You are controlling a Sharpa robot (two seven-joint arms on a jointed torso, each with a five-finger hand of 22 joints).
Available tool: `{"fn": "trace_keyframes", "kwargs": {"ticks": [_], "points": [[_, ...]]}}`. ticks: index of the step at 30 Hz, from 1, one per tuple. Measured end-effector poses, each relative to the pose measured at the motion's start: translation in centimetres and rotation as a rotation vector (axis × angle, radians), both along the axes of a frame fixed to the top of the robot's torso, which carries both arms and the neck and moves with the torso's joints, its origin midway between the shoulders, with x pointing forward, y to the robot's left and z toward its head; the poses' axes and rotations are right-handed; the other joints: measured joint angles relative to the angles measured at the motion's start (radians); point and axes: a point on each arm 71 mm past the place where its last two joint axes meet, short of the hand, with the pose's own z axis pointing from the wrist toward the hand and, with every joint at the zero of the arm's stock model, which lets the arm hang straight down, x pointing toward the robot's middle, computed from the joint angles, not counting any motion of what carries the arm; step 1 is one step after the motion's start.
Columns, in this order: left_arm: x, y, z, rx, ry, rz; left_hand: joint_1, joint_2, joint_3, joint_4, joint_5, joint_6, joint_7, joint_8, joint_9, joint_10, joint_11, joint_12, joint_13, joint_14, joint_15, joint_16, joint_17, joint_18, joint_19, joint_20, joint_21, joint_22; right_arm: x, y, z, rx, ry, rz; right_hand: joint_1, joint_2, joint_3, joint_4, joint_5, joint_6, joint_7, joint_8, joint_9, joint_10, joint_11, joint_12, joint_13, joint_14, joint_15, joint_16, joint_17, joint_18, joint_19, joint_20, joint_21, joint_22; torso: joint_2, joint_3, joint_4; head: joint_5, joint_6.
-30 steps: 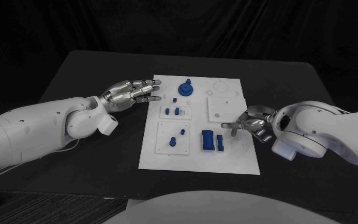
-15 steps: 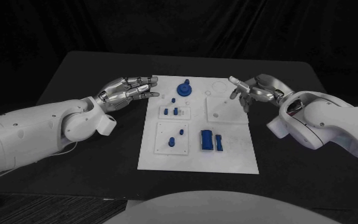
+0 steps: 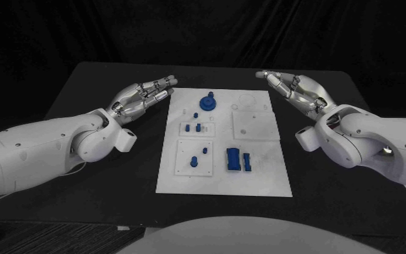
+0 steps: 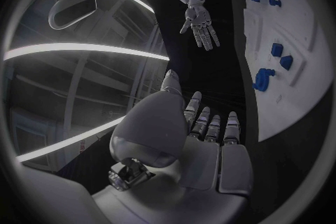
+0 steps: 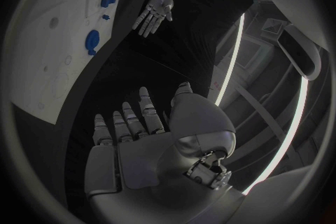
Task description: Assemble the parts on the task board
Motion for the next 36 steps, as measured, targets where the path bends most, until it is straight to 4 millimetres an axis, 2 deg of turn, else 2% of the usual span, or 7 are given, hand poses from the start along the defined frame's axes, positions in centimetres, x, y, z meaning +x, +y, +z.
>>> {"fn": "trace_keyframes", "kwargs": {"ticks": [9, 12, 13, 15, 17, 24, 36], "points": [[0.3, -0.4, 0.0, 0.032, -0.039, 0.024, -0.010, -0.002, -0.003, 0.003, -0.001, -0.152, -0.052, -0.053, -0.014, -0.053, -0.051, -0.043, -0.009, 0.002, -0.005, 0.000, -0.001, 0.000, -0.014, -0.007, -0.008, -0.068, 0.2, -0.1, -0.4, 0.077, -0.020, 0.049, -0.007, -0.015, 0.034, 0.000, 0.000, -0.118, -0.033, 0.000, -0.101, -0.090, -0.057, 0.049, -0.069, -0.047, -0.068, -0.009, -0.011, 0.040, -0.007, -0.007, -0.004, -0.022, -0.013, 0.0091, -0.0208, 0.028, 0.000], [0.4, -0.4, 0.0, 0.034, -0.037, 0.024, -0.126, -0.015, 0.017, -0.017, -0.023, -0.185, -0.052, -0.067, -0.024, -0.068, -0.040, -0.064, -0.015, 0.002, -0.005, 0.000, -0.001, 0.000, -0.021, -0.015, -0.008, -0.069, 0.2, 0.0, -0.4, 0.078, -0.020, 0.050, -0.397, -0.093, 0.150, -0.117, -0.090, -0.289, 0.017, -0.074, -0.188, -0.166, -0.099, -0.011, -0.152, -0.064, -0.097, -0.017, -0.016, -0.002, -0.009, -0.101, -0.004, -0.024, -0.014, 0.0097, -0.0217, 0.028, 0.000], [0.4, -0.4, 0.0, 0.035, -0.037, 0.025, -0.194, -0.024, 0.031, -0.031, -0.034, -0.202, -0.051, -0.073, -0.029, -0.078, -0.034, -0.074, -0.018, -0.001, -0.009, 0.000, -0.001, 0.000, -0.021, -0.018, -0.008, -0.070, 0.2, 0.0, -0.4, 0.079, -0.021, 0.049, -0.527, -0.122, 0.187, -0.154, -0.118, -0.342, 0.020, -0.078, -0.198, -0.170, -0.100, -0.072, -0.157, -0.064, -0.097, -0.017, -0.017, -0.065, -0.008, -0.131, -0.004, -0.024, -0.014, 0.0097, -0.0217, 0.028, 0.001], [0.4, -0.4, 0.0, 0.034, -0.037, 0.029, -0.288, -0.036, 0.051, -0.051, -0.050, -0.224, -0.050, -0.074, -0.034, -0.087, -0.026, -0.086, -0.021, 0.002, -0.012, 0.000, -0.001, -0.018, -0.021, -0.029, -0.008, -0.071, 0.5, 0.4, -0.3, 0.088, -0.025, 0.048, -0.663, -0.130, 0.261, -0.194, -0.127, -0.398, 0.021, -0.078, -0.202, -0.170, -0.100, -0.093, -0.158, -0.064, -0.097, -0.017, -0.017, -0.087, -0.008, -0.208, -0.004, -0.024, -0.015, 0.0097, -0.0214, 0.026, 0.007], [0.4, -0.7, 0.1, 0.030, -0.038, 0.033, -0.380, -0.048, 0.071, -0.070, -0.065, -0.247, -0.048, -0.080, -0.039, -0.094, -0.020, -0.096, -0.023, 0.002, -0.012, 0.000, -0.001, -0.025, -0.021, -0.040, -0.008, -0.071, 0.8, 0.9, -0.3, 0.099, -0.027, 0.044, -0.759, -0.132, 0.295, -0.270, -0.127, -0.439, 0.021, -0.078, -0.202, -0.170, -0.100, -0.095, -0.158, -0.064, -0.097, -0.017, -0.017, -0.087, -0.008, -0.230, -0.004, -0.024, -0.017, 0.0103, -0.0214, 0.025, 0.016], [0.7, -2.8, 0.5, 0.005, -0.048, 0.080, -0.645, -0.082, 0.126, -0.126, -0.109, -0.312, -0.047, -0.085, -0.046, -0.108, -0.013, -0.110, -0.027, 0.002, -0.012, 0.000, -0.001, -0.055, -0.020, -0.097, -0.008, -0.071, 2.3, 3.8, -0.5, 0.193, -0.015, -0.033, -0.961, -0.133, 0.300, -0.289, -0.127, -0.524, 0.020, -0.078, -0.203, -0.170, -0.100, -0.095, -0.158, -0.064, -0.097, -0.017, -0.017, -0.086, -0.008, -0.230, -0.004, -0.024, -0.038, 0.0186, -0.0241, 0.014, 0.087], [1.2, -6.9, 1.7, -0.038, -0.029, 0.323, -0.937, -0.164, 0.187, -0.187, -0.184, -0.380, -0.046, -0.088, -0.048, -0.111, -0.010, -0.116, -0.028, 0.002, -0.012, 0.000, -0.001, -0.126, -0.024, -0.118, -0.008, -0.071, 4.0, 6.4, -1.9, 0.332, 0.082, -0.296, -0.967, -0.134, 0.300, -0.289, -0.127, -0.524, 0.020, -0.078, -0.203, -0.170, -0.100, -0.095, -0.158, -0.064, -0.097, -0.017, -0.017, -0.086, -0.008, -0.230, -0.004, -0.024, -0.093, 0.0393, -0.0337, -0.010, 0.240]]}}
